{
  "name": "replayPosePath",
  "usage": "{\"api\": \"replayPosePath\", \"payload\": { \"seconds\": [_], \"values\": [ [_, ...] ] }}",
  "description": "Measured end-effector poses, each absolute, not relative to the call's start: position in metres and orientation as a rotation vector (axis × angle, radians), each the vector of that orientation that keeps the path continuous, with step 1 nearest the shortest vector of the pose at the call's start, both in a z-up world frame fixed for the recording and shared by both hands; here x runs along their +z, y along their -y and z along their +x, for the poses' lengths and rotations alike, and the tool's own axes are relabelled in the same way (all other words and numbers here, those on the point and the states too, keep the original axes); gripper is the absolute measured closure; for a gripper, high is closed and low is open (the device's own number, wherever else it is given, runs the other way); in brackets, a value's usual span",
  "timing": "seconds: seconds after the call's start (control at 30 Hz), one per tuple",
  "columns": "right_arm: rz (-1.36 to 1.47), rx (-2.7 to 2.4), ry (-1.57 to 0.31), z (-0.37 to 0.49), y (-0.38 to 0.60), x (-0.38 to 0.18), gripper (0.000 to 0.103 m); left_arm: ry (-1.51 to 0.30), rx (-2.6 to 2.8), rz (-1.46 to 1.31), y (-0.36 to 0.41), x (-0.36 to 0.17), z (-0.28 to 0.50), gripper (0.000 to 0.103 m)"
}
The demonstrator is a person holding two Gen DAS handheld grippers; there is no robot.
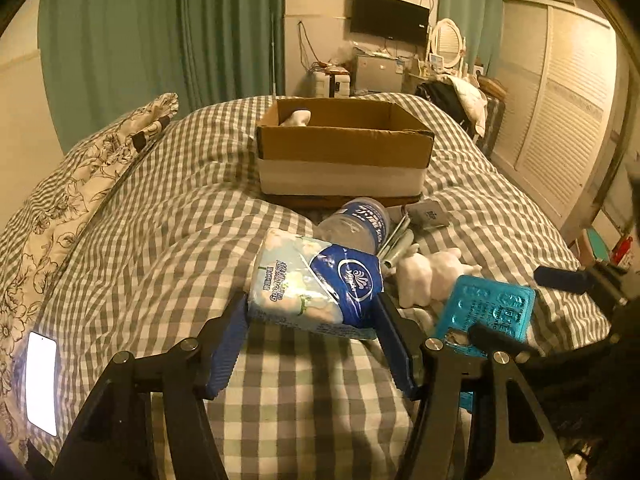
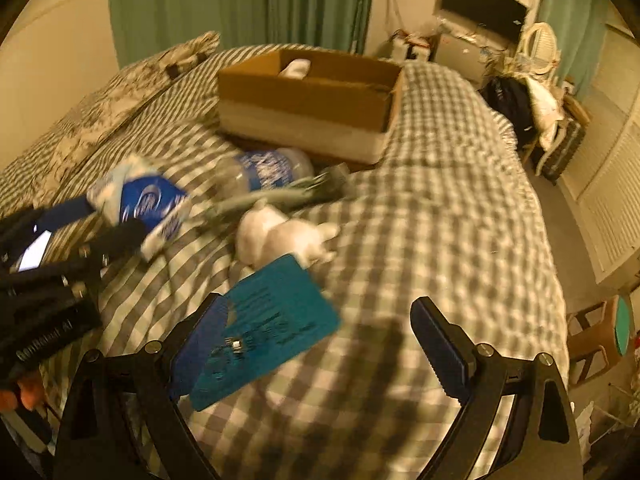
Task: Organize objects
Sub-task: 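Grasp the tissue pack with the left tool while the right tool grasps the teal card, then carry the tissue pack and teal card over the box and release both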
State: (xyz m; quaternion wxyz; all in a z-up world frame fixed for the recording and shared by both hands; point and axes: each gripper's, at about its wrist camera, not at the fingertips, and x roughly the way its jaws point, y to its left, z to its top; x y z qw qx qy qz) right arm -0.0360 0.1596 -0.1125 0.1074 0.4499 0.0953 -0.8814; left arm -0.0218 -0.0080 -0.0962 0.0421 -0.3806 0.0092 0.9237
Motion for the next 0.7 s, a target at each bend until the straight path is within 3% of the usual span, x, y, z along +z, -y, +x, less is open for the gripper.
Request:
{"api": "replayPosePath", "payload": {
  "seconds": [0.1, 0.33, 0.43, 0.7],
  "values": [
    [1.334, -2.570, -0.324, -0.035, -0.149, -0.118, 0.019, -0.019, 2.820, -1.168, 0.010, -0.097, -0.022, 0.039],
    [1.289, -2.569, -0.386, -0.028, -0.136, -0.112, 0.064, -0.005, 2.814, -1.161, 0.010, -0.097, -0.020, 0.039],
    [1.242, -2.584, -0.396, -0.023, -0.135, -0.102, 0.077, 0.005, 2.820, -1.154, 0.012, -0.096, -0.019, 0.039],
    [1.125, -2.590, -0.383, -0.008, -0.132, -0.073, 0.092, 0.021, 2.833, -1.116, 0.016, -0.084, -0.013, 0.039]
  ]
}}
